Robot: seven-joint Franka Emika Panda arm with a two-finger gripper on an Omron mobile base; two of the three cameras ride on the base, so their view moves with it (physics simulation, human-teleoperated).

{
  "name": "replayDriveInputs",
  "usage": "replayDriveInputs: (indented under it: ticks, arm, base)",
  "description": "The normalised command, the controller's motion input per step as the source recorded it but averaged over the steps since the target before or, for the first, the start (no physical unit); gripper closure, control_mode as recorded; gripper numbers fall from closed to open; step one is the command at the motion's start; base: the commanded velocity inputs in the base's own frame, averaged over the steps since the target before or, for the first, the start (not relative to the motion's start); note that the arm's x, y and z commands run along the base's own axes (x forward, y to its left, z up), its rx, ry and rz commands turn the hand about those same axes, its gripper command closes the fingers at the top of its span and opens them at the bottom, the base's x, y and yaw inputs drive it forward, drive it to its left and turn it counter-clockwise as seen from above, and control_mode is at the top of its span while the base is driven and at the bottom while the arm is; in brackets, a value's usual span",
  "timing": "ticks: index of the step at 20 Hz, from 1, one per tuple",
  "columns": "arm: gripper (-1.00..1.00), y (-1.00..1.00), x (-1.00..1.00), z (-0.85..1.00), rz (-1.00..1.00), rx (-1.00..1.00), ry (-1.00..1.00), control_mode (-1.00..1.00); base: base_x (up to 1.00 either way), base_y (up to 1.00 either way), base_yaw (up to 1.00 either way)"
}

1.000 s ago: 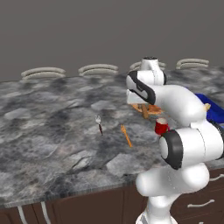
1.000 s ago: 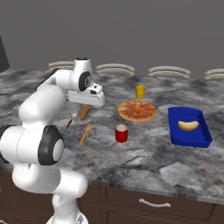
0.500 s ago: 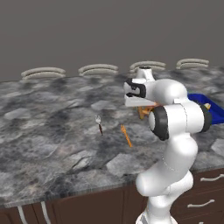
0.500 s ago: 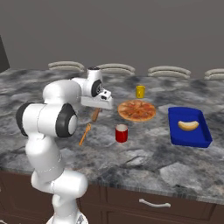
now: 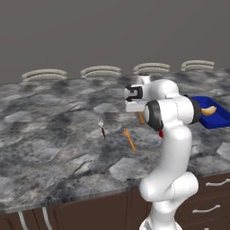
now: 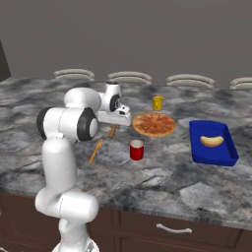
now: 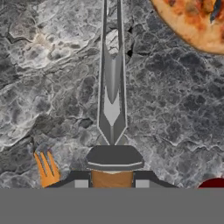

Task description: Take the pizza cutter from the drawer on the left and place it on the dining counter for cutting.

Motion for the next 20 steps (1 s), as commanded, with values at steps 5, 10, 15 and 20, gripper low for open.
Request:
replayDriveInputs:
  ticks: [5,10,15,20]
  arm:
    - [1.0,0.0,0.26,-0.35,0.0,0.0,0.0,-1.0]
    - [1.0,0.0,0.2,-0.32,0.0,0.0,0.01,-1.0]
    - [1.0,0.0,0.32,-0.37,0.0,0.0,0.03,-1.0]
    - [1.0,0.0,0.38,-0.26,0.0,0.0,0.03,-1.0]
  base:
    - [0.0,0.0,0.0]
    - [0.0,0.0,0.0]
    - [0.0,0.0,0.0]
    - [0.0,0.0,0.0]
